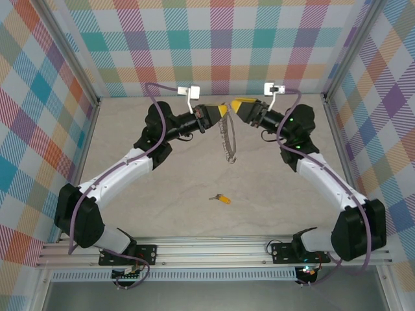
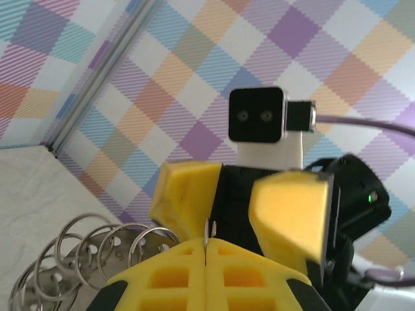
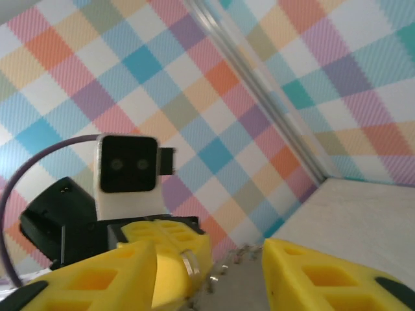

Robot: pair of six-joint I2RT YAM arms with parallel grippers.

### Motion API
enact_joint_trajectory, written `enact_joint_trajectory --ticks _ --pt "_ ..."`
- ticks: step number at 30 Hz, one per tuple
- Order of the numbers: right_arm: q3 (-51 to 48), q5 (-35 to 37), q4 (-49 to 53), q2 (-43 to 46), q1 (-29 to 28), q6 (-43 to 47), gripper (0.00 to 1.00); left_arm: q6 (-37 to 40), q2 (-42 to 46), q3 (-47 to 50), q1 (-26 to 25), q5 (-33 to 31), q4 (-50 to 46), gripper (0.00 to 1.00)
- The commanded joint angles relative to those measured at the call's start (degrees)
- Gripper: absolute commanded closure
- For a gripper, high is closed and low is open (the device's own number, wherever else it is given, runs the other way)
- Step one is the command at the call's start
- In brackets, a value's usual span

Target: Put the keys on the keyring

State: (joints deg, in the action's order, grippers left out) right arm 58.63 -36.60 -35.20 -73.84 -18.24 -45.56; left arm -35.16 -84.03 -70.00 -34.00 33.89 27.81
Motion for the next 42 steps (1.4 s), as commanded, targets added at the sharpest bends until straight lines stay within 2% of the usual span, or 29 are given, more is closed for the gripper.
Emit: enact_joint_trajectory --ticks 1,5,9,16,27,36,42 --pt "2.2 -0.8 12.3 4.7 2.7 5.7 0.52 7.8 2.8 -4.5 -0.6 3.5 -5.7 1.00" --pt "3.4 -3.9 17.9 6.6 4.2 8.6 0.53 14.1 2.5 -8.4 -0.6 6.3 -13.9 1.00" --pt "4.9 -10.3 19.3 6.6 4.3 10.0 0.56 19.0 1.9 -12.2 -0.6 8.1 -20.7 1.00" --pt "7.7 -18.9 19.7 5.2 3.6 9.8 0.58 21.1 0.5 -14.8 -0.6 8.9 -24.1 1.00" --pt "8.5 -17.4 21.3 3.1 0.4 11.8 0.59 20.6 -0.8 -15.6 -0.6 9.5 -23.9 1.00" --pt "8.4 -16.9 21.2 2.7 0.0 11.9 0.68 20.3 -1.1 -15.5 -0.6 10.0 -23.6 1.00" --pt "8.7 -11.7 28.9 4.9 0.5 17.9 0.67 20.4 -0.8 -15.4 -0.6 10.0 -23.8 1.00"
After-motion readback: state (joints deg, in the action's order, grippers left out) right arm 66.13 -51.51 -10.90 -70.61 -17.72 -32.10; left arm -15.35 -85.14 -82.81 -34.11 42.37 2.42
